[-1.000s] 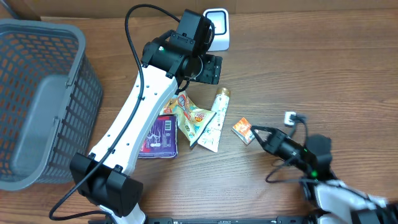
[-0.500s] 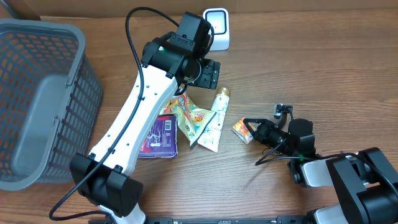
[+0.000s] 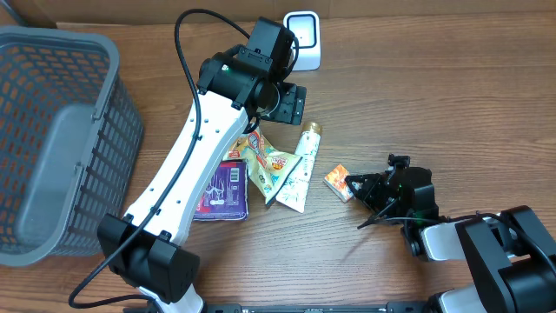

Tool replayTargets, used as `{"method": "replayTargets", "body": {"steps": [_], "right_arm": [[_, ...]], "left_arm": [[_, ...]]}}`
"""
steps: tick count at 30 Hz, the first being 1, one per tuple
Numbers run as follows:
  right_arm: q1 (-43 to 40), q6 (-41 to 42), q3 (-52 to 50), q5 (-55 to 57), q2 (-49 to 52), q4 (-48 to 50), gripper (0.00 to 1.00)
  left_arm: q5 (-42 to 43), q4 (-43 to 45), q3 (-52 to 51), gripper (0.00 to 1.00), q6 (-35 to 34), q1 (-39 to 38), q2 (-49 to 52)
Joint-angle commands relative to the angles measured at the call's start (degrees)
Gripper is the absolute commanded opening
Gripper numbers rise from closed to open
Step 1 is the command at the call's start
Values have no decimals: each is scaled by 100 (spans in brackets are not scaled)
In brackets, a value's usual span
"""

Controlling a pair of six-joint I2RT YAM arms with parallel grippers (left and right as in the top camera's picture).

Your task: Scan the item barcode

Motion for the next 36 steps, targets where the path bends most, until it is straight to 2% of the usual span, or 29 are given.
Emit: {"method": "replayTargets", "body": {"steps": [1, 6, 9, 11, 13, 14, 15, 16, 17, 18, 22, 25, 28, 32, 34, 36], "right_arm": [[33, 492, 46, 87, 50, -203, 4], [31, 734, 46, 168, 50, -343, 4], [31, -76, 46, -133, 48, 306, 4], [31, -280, 46, -389, 15, 824, 5], [31, -267, 63, -627, -72, 1182, 18], [31, -205, 76, -732, -131, 1252, 24], [31, -92, 98, -833, -212, 1252, 36], [33, -9, 107, -916, -354, 1252, 70], [33, 11, 105, -916, -474, 1187, 92], [31, 17, 105, -914, -579, 1115, 100], [33, 354, 105, -605, -1150, 431, 100], [33, 358, 151, -33, -1781, -564, 99], [33, 354, 540, 680, -2588, -2686, 99], [66, 413, 1657, 2232, -3294, -6024, 100], [142, 413, 2361, 2791, -3390, -7182, 100], [236, 153, 3001, 2752, -3390, -7707, 100]], "left_arm": [[-76, 4, 129, 85, 68, 13, -116], [-76, -11, 129, 86, 68, 13, -116], [-79, -24, 129, 90, 68, 13, -116], [-79, -13, 129, 94, 70, 13, -116], [-81, -9, 129, 100, 68, 13, -116], [-96, -9, 129, 100, 68, 13, -116], [-131, -9, 129, 100, 59, 13, -116], [-310, -9, 129, 100, -50, 13, -116], [-470, 9, 129, 100, -138, 15, -125], [-632, 26, 129, 100, -212, 15, -140], [-968, 153, 236, 100, -184, 120, -282], [-979, 256, 376, 99, -144, 313, -415], [-975, 308, 446, 100, -146, 531, -531], [-977, 304, 446, 100, -144, 780, -603], [-977, 310, 446, 100, -146, 874, -601], [-977, 326, 446, 100, -146, 968, -601]]}}
